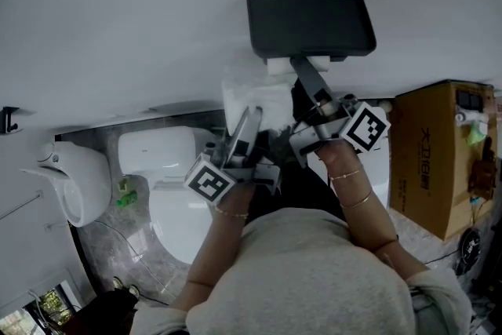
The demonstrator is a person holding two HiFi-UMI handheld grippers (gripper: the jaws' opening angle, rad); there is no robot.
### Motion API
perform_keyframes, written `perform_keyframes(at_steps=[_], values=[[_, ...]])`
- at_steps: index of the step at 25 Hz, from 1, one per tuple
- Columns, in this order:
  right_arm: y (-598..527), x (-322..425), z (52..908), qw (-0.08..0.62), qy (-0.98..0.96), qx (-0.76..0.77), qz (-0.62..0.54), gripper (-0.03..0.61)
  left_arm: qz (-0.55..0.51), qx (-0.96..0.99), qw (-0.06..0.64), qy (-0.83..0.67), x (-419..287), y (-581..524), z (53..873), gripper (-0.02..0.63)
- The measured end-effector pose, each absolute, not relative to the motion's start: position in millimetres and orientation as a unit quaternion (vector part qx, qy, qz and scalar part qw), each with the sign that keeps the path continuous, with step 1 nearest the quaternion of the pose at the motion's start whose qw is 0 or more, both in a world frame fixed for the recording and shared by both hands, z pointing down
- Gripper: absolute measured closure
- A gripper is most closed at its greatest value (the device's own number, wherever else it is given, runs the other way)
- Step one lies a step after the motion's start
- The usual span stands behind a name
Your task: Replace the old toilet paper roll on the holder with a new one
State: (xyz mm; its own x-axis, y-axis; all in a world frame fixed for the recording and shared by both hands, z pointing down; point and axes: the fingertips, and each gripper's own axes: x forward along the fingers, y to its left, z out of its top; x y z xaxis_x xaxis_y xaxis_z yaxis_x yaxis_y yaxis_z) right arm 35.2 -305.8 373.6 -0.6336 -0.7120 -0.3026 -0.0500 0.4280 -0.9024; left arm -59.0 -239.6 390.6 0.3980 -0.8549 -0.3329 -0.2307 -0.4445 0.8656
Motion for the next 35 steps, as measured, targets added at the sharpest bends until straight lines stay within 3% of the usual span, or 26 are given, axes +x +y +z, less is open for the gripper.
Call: perform_keyframes(at_steps=[35], values=[[-307.5,44.3,365.6,0.343,0.774,-0.285,-0.449,0.370,-0.383,0.773,0.392,-0.319,-48.1,-251.4,380.5,0.147]])
